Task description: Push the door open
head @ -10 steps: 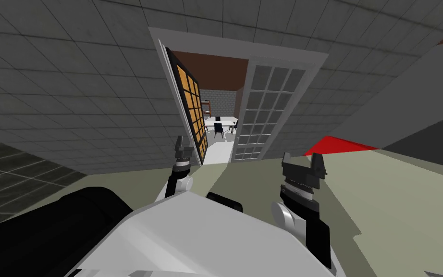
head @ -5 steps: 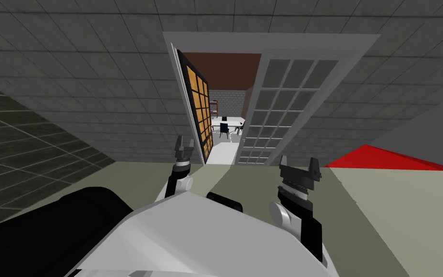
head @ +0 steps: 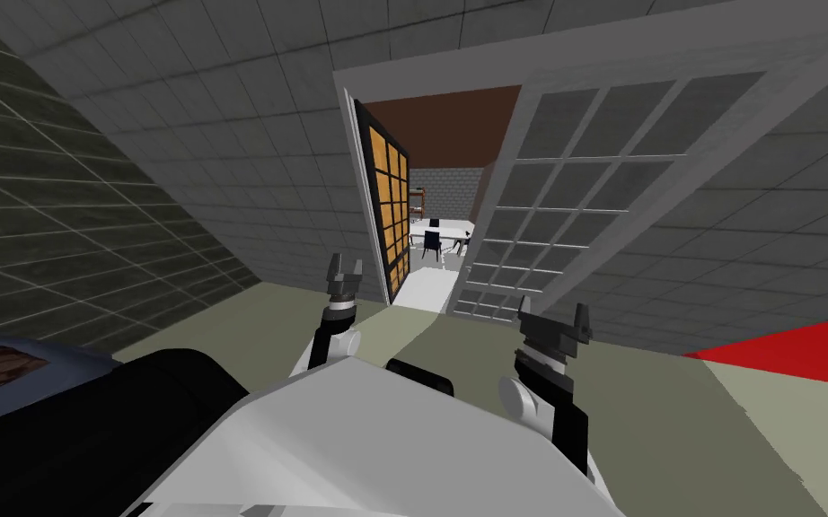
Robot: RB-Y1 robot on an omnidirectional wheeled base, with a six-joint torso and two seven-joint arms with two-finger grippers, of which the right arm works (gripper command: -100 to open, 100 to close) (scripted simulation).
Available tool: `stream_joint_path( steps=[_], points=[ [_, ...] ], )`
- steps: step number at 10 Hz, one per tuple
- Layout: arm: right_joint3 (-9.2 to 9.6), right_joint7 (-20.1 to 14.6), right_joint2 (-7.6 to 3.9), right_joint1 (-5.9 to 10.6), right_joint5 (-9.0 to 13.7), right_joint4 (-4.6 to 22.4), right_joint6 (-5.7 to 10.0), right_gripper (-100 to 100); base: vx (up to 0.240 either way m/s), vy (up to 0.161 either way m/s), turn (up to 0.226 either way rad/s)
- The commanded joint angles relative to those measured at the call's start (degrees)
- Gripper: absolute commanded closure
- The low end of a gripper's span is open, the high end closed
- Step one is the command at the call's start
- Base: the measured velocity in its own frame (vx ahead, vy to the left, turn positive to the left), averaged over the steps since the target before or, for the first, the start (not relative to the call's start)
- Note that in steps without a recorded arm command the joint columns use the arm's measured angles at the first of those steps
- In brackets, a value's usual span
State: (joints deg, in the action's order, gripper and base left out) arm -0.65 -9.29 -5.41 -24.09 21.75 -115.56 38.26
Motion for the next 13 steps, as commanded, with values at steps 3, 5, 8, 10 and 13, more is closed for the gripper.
stream_joint_path(
  steps=[3, 5, 8, 10, 13],
  points=[
    [-0.13, -2.9, -0.47, 0.60, 3.0, 3.9, 2.27, -100, 0.066, -0.076, 0.192],
    [-0.05, -4.4, -0.53, 0.88, 4.6, 5.9, 3.42, -100, 0.047, -0.064, 0.204],
    [0.07, -6.6, -0.61, 1.30, 7.0, 9.0, 5.13, -100, 0.042, -0.078, 0.206],
    [0.15, -8.0, -0.63, 1.58, 8.6, 11.0, 6.29, -100, 0.052, -0.081, 0.218],
    [0.27, -10.3, -0.60, 2.01, 11.1, 14.2, 8.05, -100, 0.049, -0.097, 0.211]
  ],
)
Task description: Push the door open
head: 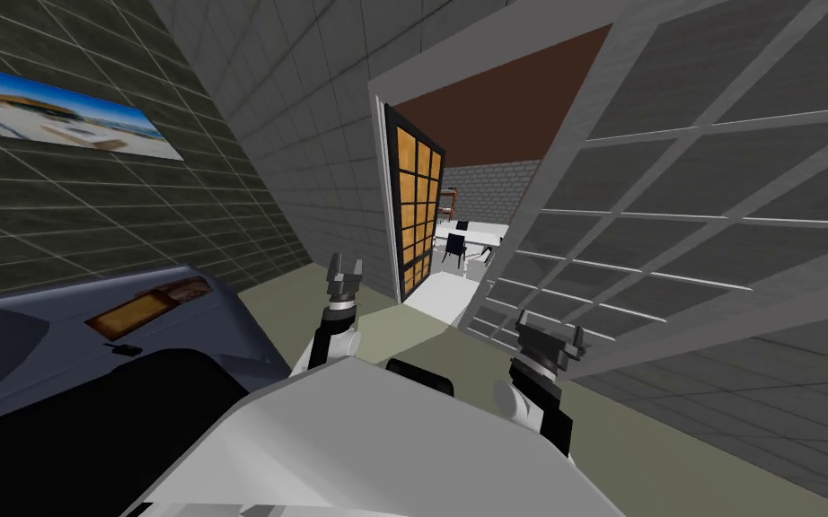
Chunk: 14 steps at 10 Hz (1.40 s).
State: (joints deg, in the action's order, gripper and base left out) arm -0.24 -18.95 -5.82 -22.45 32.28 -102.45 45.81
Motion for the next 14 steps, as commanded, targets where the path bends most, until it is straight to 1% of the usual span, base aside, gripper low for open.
stream_joint_path(
  steps=[1, 2, 3, 4, 6, 7, 8, 9, 10, 11, 12, 14],
  points=[
    [-0.10, -1.4, -0.19, 0.51, 1.3, 2.1, 1.10, -100, 0.035, -0.076, 0.185],
    [-0.06, -2.1, -0.17, 0.66, 2.2, 3.1, 1.69, -100, 0.034, -0.083, 0.224],
    [0.02, -3.6, -0.10, 0.94, 3.8, 5.2, 2.86, -100, 0.060, -0.099, 0.367],
    [0.06, -4.4, -0.04, 1.09, 4.6, 6.3, 3.45, -100, 0.048, -0.135, 0.303],
    [0.14, -5.9, 0.06, 1.37, 6.3, 8.4, 4.63, -100, 0.029, -0.110, 0.185],
    [0.22, -7.4, 0.17, 1.66, 7.9, 10.4, 5.80, -100, 0.030, -0.129, 0.336],
    [0.22, -7.4, 0.17, 1.66, 7.9, 10.4, 5.80, -100, 0.015, -0.105, 0.175],
    [0.30, -8.8, 0.35, 1.94, 9.5, 12.5, 6.95, -100, 0.020, -0.101, 0.295],
    [0.34, -9.6, 0.45, 2.08, 10.3, 13.5, 7.52, -100, 0.021, -0.113, 0.294],
    [0.41, -11.0, 0.65, 2.36, 11.9, 15.5, 8.66, -100, 0.037, -0.142, 0.330],
    [0.45, -11.8, 0.75, 2.50, 12.7, 16.5, 9.23, -100, 0.029, -0.153, 0.301],
    [0.53, -13.2, 0.99, 2.77, 14.2, 18.5, 10.34, -100, 0.009, -0.097, 0.186]
  ],
)
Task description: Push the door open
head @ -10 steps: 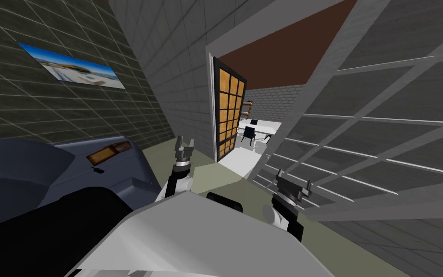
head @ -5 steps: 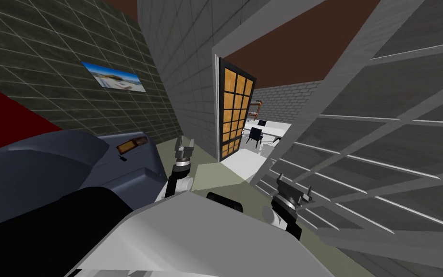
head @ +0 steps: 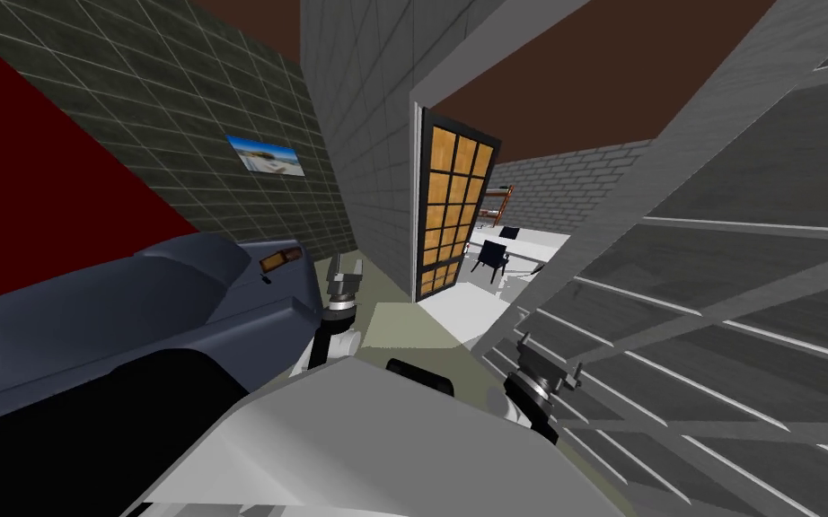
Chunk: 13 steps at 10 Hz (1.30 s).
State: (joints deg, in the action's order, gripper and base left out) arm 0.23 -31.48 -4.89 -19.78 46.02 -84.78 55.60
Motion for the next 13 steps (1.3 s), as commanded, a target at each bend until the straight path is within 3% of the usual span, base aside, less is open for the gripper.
stream_joint_path(
  steps=[1, 9, 13],
  points=[
    [0.10, -1.3, 0.21, 0.23, 1.2, 1.8, 1.08, -100, -0.002, -0.073, 0.193],
    [0.48, -8.4, 2.07, 1.59, 9.0, 11.7, 6.66, -100, -0.012, -0.115, 0.275],
    [0.70, -12.6, 3.83, 2.38, 13.5, 17.5, 9.92, -100, -0.020, -0.109, 0.332]
  ],
)
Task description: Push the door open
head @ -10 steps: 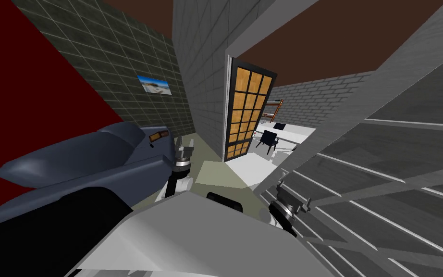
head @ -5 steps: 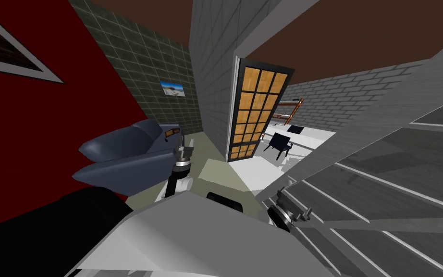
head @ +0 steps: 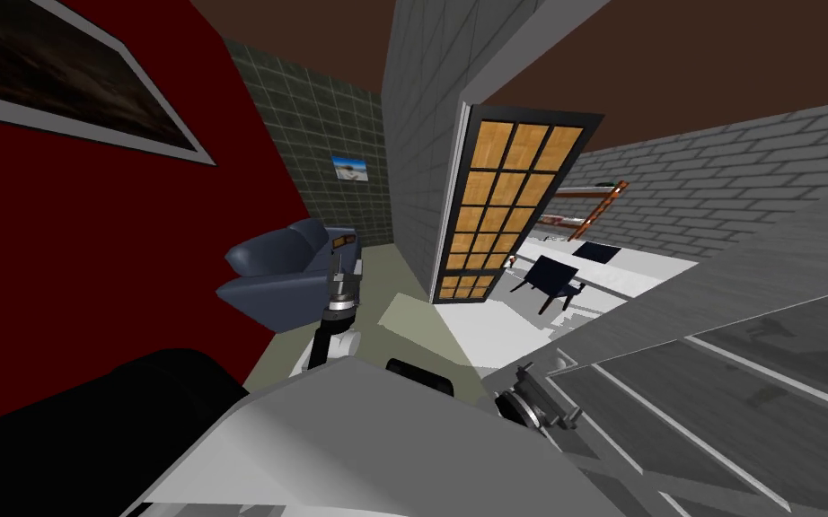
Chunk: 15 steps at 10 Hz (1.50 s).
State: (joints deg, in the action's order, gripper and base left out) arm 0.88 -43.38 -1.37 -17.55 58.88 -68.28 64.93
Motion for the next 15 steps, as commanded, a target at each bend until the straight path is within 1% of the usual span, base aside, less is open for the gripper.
stream_joint_path(
  steps=[1, 5, 7, 8, 9, 10, 12, 14, 15],
  points=[
    [0.08, -1.1, 0.54, 0.24, 1.1, 1.6, 0.93, -100, -0.027, -0.120, 0.230],
    [0.23, -3.8, 2.09, 0.74, 4.0, 5.3, 3.01, -100, -0.035, -0.077, 0.218],
    [0.31, -5.3, 3.17, 1.03, 5.6, 7.3, 4.17, -100, -0.034, -0.087, 0.281],
    [0.29, -4.8, 2.79, 0.91, 5.2, 6.8, 3.78, -100, -0.016, -0.037, 0.037],
    [0.21, -5.7, 1.20, 0.89, 5.3, 7.5, 4.03, -100, 0.036, -0.066, 0.007],
    [0.14, -6.1, 0.33, 0.86, 5.4, 7.8, 4.10, -100, 0.073, -0.134, 0.027],
    [0.01, -6.9, -0.56, 0.82, 5.5, 8.5, 4.23, -100, 0.104, -0.146, 0.019],
    [-0.13, -7.7, -0.76, 0.77, 5.7, 9.1, 4.36, -100, 0.099, -0.176, 0.017],
    [-0.21, -8.2, -0.52, 0.75, 5.7, 9.5, 4.44, -100, 0.120, -0.174, 0.024]
  ],
)
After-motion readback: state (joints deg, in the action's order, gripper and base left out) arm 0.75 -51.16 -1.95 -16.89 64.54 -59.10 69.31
